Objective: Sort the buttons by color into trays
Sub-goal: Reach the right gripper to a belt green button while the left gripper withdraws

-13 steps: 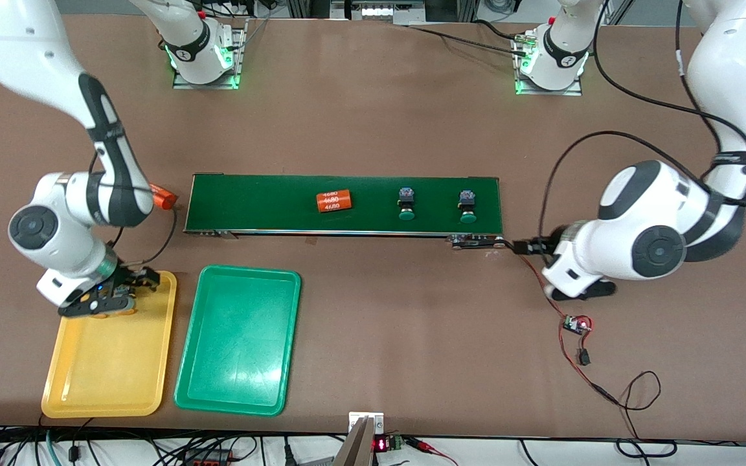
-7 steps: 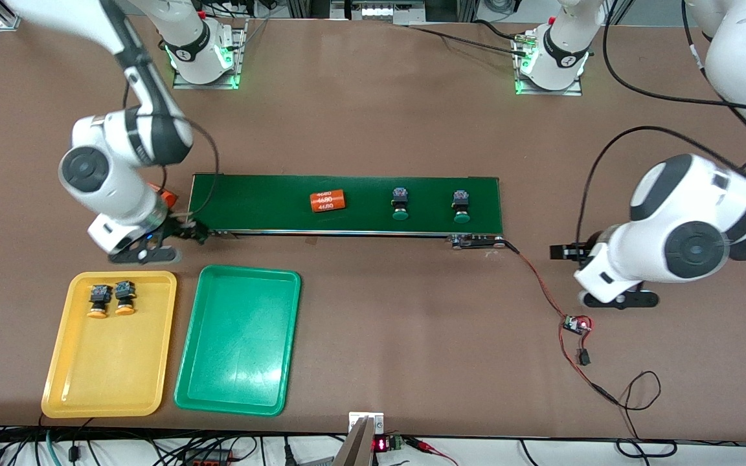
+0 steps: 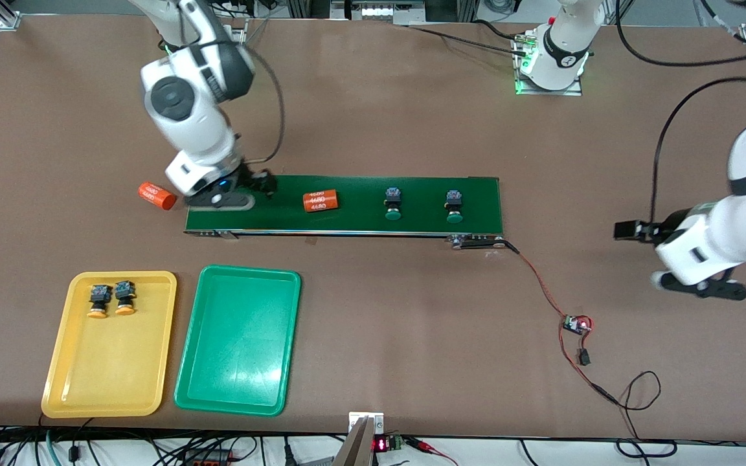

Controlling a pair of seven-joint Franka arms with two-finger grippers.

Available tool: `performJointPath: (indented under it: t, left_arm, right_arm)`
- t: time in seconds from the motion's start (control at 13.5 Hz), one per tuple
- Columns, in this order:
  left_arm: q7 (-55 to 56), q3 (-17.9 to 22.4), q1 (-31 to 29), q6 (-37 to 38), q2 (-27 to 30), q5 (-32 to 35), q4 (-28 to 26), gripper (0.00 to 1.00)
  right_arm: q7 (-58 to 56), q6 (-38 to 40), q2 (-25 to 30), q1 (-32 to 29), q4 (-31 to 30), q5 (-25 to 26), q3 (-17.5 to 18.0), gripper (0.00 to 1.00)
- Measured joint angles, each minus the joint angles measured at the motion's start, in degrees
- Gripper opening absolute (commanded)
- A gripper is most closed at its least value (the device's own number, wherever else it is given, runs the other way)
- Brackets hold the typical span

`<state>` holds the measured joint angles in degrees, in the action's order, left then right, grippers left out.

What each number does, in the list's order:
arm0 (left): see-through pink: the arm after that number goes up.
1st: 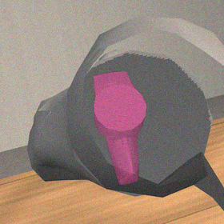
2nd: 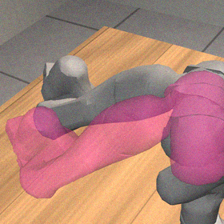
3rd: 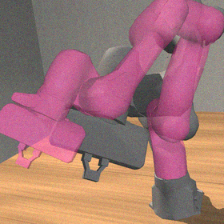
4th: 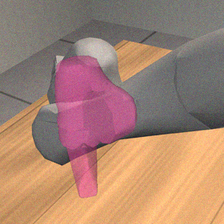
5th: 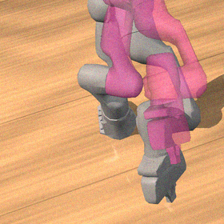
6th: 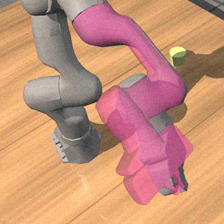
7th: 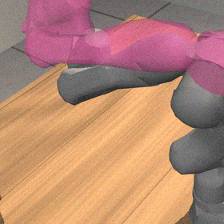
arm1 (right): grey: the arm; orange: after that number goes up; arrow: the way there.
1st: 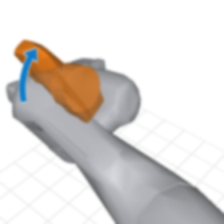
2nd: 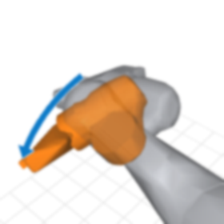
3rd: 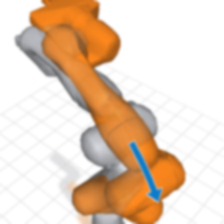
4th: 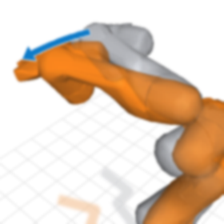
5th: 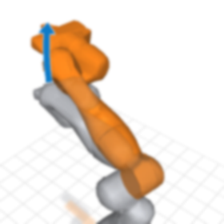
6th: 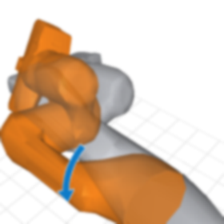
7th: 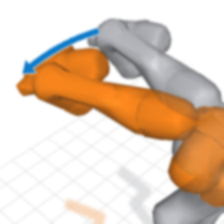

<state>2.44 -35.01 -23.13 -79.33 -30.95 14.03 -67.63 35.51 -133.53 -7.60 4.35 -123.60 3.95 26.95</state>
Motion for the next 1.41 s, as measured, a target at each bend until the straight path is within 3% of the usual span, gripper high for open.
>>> performJointPath:
  t: [0.15, 0.37, 0.59, 0.74, 0.96, 1.19, 1.41]
  left_arm:
    - [-4.3, 10.0, 3.6, 0.2, 4.4, -6.6, -0.6, 1.0]
    - [-5.5, 20.5, 9.4, -2.6, 10.6, -10.1, -5.0, 1.0]
    - [-4.8, 27.5, 15.8, -11.6, 19.3, -11.0, -15.8, 1.0]
    - [-2.5, 32.1, 20.7, -15.4, 24.3, -11.0, -21.5, 1.0]
    - [-1.5, 34.0, 23.2, -16.2, 28.4, -12.0, -25.7, 1.0]
    - [-2.8, 34.5, 23.4, -16.3, 31.1, -12.9, -29.6, 1.0]
    - [-3.4, 34.6, 23.6, -14.3, 32.0, -12.9, -29.8, 1.0]
  right_arm:
    - [7.1, -1.9, 0.1, 1.2, -0.6, 0.0, 4.1, 1.0]
    - [8.9, -2.8, 0.1, 2.7, -0.7, 0.0, 5.0, 1.0]
    - [11.3, -2.8, -0.1, 5.3, -0.8, 0.7, 5.0, 1.0]
    - [16.3, -2.8, -0.8, 7.9, -0.9, 4.3, 5.1, 1.0]
    - [23.6, -3.2, -3.5, 11.1, -0.3, 9.0, 5.0, 1.0]
    - [26.1, -3.3, -7.0, 12.6, 2.1, 10.2, 4.5, 1.0]
    - [27.9, -3.3, -10.1, 15.0, 5.9, 10.4, 1.2, 1.0]
